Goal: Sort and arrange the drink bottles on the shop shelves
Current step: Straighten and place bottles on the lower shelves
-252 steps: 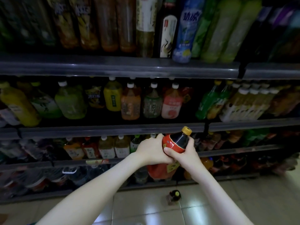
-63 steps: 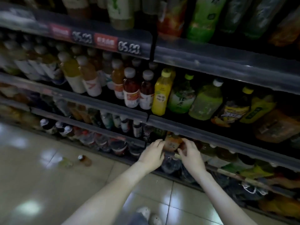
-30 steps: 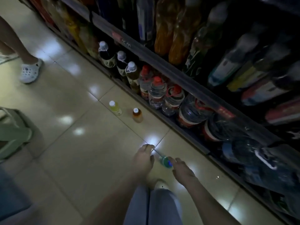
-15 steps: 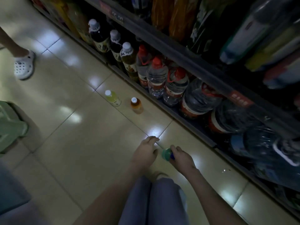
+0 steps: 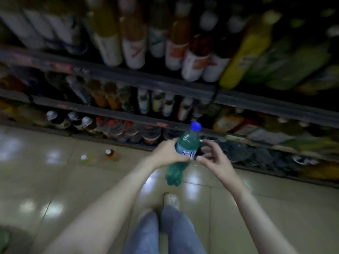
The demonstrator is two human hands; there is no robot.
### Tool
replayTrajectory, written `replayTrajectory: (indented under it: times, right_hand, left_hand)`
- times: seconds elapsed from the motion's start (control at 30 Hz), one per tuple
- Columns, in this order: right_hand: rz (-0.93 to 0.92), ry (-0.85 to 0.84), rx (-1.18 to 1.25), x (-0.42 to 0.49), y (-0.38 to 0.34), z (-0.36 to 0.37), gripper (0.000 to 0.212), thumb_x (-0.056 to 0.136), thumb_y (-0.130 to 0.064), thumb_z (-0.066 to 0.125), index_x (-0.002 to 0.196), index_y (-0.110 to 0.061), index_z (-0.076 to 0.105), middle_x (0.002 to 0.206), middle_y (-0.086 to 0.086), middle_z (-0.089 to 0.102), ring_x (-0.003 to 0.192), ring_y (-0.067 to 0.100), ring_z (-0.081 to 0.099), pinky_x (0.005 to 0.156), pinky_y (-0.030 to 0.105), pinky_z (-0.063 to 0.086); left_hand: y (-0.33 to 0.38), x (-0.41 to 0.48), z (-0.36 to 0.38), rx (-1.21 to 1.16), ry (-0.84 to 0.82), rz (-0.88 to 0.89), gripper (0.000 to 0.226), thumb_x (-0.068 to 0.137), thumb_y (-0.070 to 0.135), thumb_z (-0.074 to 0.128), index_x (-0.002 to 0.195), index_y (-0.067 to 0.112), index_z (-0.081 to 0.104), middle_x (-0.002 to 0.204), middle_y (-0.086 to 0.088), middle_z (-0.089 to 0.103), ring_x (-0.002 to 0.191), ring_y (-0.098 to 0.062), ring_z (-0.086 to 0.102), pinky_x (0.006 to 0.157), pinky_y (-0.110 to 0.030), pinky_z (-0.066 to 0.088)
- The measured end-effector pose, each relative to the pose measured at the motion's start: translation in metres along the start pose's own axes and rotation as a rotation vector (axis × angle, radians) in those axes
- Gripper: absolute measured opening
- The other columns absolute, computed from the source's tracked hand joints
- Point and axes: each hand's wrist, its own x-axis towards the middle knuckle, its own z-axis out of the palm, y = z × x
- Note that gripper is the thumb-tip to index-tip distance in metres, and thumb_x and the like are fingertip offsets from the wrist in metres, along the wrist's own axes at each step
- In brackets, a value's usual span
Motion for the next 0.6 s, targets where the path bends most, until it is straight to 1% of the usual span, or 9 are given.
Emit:
replayTrajectory:
  times: [0.03, 0.07, 0.13, 0.17, 0.27, 0.4, 0.5, 0.57, 0.6]
  right_hand:
    - [0.008, -0.028, -0.007, -0.017, -0.009, -0.016, 0.058, 0.081, 0.006, 0.069, 0.126, -0.022, 0.045, 0.105, -0.001, 0.057, 0.075, -0.008, 0.058, 0.073, 0.012, 0.048]
    - [0.007, -0.049, -0.003, -0.033, -0.017, -0.032, 0.062, 0.08, 0.005, 0.071, 0.128, -0.024, 0.043, 0.111, -0.002, 0.059, 0.084, -0.007, 0.062, 0.077, 0.014, 0.05]
    - [-0.018, -0.021, 0.031, -0.06, -0.031, -0.061, 0.067, 0.08, -0.002, 0.075, 0.131, -0.029, 0.042, 0.121, -0.003, 0.063, 0.102, 0.004, 0.065, 0.085, 0.021, 0.052]
    - [-0.043, 0.026, 0.072, -0.072, -0.039, -0.076, 0.066, 0.08, -0.006, 0.075, 0.132, -0.031, 0.044, 0.12, -0.004, 0.065, 0.105, 0.007, 0.065, 0.085, 0.023, 0.052]
    - [-0.118, 0.191, 0.188, -0.104, -0.058, -0.126, 0.056, 0.082, -0.014, 0.074, 0.129, -0.03, 0.048, 0.115, -0.009, 0.067, 0.104, 0.004, 0.064, 0.079, 0.019, 0.052]
    - [-0.19, 0.359, 0.22, -0.144, -0.062, -0.207, 0.061, 0.075, -0.029, 0.079, 0.129, -0.025, 0.05, 0.12, -0.006, 0.066, 0.108, 0.007, 0.064, 0.083, 0.023, 0.053]
    - [-0.201, 0.461, 0.143, -0.176, -0.057, -0.28, 0.051, 0.08, -0.025, 0.077, 0.126, -0.027, 0.053, 0.117, -0.006, 0.068, 0.105, 0.007, 0.065, 0.086, 0.027, 0.053]
    - [-0.199, 0.514, 0.099, -0.198, -0.057, -0.327, 0.046, 0.083, -0.023, 0.075, 0.123, -0.03, 0.054, 0.114, -0.009, 0.069, 0.099, 0.004, 0.067, 0.077, 0.022, 0.053]
    - [-0.204, 0.541, 0.085, -0.208, -0.058, -0.351, 0.044, 0.082, -0.023, 0.075, 0.122, -0.03, 0.055, 0.112, -0.009, 0.069, 0.097, 0.004, 0.067, 0.074, 0.021, 0.053]
  left_hand:
    - [0.032, -0.004, -0.001, -0.076, -0.029, 0.021, 0.038, 0.065, 0.04, 0.085, 0.097, 0.033, 0.065, 0.093, 0.016, 0.07, 0.083, 0.003, 0.063, 0.074, -0.01, 0.048]
    - [0.064, -0.007, -0.001, -0.152, -0.064, 0.051, 0.033, 0.064, 0.04, 0.086, 0.09, 0.033, 0.067, 0.089, 0.018, 0.07, 0.081, 0.006, 0.064, 0.078, -0.01, 0.05]
    - [0.123, -0.013, 0.008, -0.264, -0.115, 0.112, 0.038, 0.058, 0.048, 0.084, 0.088, 0.03, 0.071, 0.091, 0.01, 0.074, 0.089, -0.006, 0.069, 0.091, -0.032, 0.054]
    - [0.152, -0.016, 0.016, -0.295, -0.127, 0.144, 0.045, 0.055, 0.053, 0.082, 0.091, 0.028, 0.072, 0.093, 0.006, 0.075, 0.092, -0.012, 0.07, 0.091, -0.038, 0.054]
    - [0.231, -0.024, 0.045, -0.275, -0.143, 0.27, 0.046, 0.061, 0.058, 0.079, 0.097, 0.029, 0.072, 0.094, 0.008, 0.075, 0.089, -0.011, 0.071, 0.081, -0.034, 0.056]
    - [0.32, -0.034, 0.104, -0.175, -0.14, 0.403, 0.037, 0.062, 0.06, 0.079, 0.09, 0.038, 0.069, 0.093, 0.018, 0.073, 0.09, 0.0, 0.068, 0.088, -0.029, 0.053]
    - [0.385, -0.043, 0.157, -0.136, -0.139, 0.491, 0.024, 0.07, 0.052, 0.079, 0.085, 0.038, 0.066, 0.089, 0.019, 0.072, 0.078, 0.008, 0.065, 0.072, -0.02, 0.053]
    - [0.429, -0.048, 0.189, -0.098, -0.139, 0.558, 0.023, 0.072, 0.051, 0.078, 0.087, 0.037, 0.066, 0.082, 0.018, 0.071, 0.062, 0.011, 0.062, 0.054, -0.016, 0.051]
    - [0.45, -0.048, 0.205, -0.074, -0.14, 0.586, 0.027, 0.071, 0.053, 0.078, 0.09, 0.037, 0.067, 0.082, 0.017, 0.071, 0.062, 0.01, 0.063, 0.054, -0.018, 0.053]
